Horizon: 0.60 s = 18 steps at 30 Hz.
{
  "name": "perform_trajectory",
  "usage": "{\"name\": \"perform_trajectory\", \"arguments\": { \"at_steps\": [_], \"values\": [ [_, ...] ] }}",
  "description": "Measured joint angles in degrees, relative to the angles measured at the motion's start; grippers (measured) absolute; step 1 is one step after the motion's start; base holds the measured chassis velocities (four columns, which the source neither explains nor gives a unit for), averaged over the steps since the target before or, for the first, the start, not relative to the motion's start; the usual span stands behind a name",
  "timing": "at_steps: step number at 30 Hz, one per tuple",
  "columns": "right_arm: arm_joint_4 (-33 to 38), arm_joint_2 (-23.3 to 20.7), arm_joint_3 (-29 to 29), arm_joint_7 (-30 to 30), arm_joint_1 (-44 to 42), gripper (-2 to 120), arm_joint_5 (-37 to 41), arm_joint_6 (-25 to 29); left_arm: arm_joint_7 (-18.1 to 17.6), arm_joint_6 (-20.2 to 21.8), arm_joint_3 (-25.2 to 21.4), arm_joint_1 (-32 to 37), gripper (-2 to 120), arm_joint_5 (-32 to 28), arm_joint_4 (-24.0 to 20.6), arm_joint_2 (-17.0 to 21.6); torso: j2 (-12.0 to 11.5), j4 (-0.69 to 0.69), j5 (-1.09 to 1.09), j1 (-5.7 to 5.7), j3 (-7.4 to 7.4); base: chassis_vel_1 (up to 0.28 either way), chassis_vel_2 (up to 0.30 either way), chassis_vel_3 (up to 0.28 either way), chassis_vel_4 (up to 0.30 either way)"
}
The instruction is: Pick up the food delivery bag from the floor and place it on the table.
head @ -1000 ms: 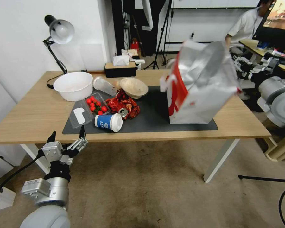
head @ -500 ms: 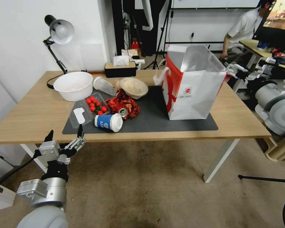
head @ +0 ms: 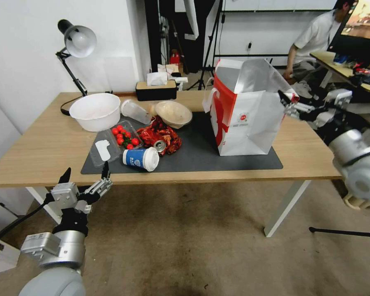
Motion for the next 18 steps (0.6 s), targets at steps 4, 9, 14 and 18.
{"name": "perform_trajectory", "arguments": {
  "at_steps": [4, 9, 14, 18],
  "values": [
    [1.7, 3.6, 0.8, 0.2, -6.0, 100, -4.3, 2.0, 0.5, -0.4, -0.8, 0.1, 100, 0.1, 1.0, -0.1, 0.0, -0.02, 0.00, 0.00, 0.00, 0.000, 0.000, 0.000, 0.000],
    [3.0, 9.6, 2.2, 0.2, -13.7, 100, -9.8, 5.1, 0.6, -1.5, -0.7, 0.6, 100, 0.9, 2.9, -0.2, 0.0, -0.02, 0.00, 0.00, 0.00, 0.000, 0.000, 0.000, 0.000],
    [3.4, 14.9, 2.7, 0.1, -18.8, 100, -13.3, 6.8, 0.7, -3.2, -0.1, 1.1, 100, 2.0, 4.9, -0.3, 0.0, -0.03, 0.00, 0.00, 0.00, 0.000, 0.000, 0.000, 0.000],
    [2.5, 21.1, 1.8, -0.3, -24.2, 100, -17.3, 9.2, 1.8, -5.3, 1.0, 1.8, 100, 2.8, 7.0, -0.4, 0.0, -0.04, 0.02, -0.01, 0.00, 0.000, 0.000, 0.000, 0.000]
  ]
}}
